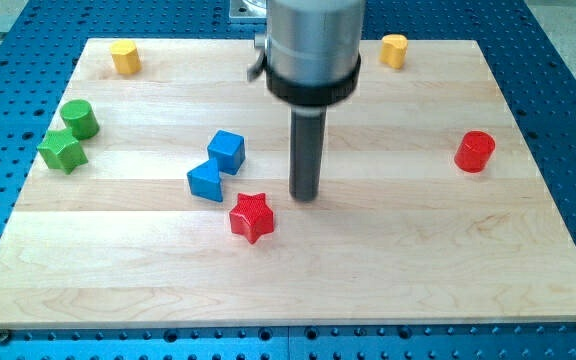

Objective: Slide the red star below the green star

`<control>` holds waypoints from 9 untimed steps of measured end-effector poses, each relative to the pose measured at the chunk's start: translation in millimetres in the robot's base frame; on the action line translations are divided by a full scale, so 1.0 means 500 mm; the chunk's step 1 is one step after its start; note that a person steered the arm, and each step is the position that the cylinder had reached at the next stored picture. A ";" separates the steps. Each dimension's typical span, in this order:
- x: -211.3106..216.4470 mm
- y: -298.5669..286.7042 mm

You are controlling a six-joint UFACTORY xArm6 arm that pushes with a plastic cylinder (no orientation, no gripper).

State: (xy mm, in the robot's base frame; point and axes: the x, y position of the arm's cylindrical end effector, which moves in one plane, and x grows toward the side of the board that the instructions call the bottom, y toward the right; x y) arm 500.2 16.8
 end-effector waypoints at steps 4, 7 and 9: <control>0.069 -0.298; 0.117 -0.396; 0.136 -0.498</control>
State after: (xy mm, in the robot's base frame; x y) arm 568.0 -232.5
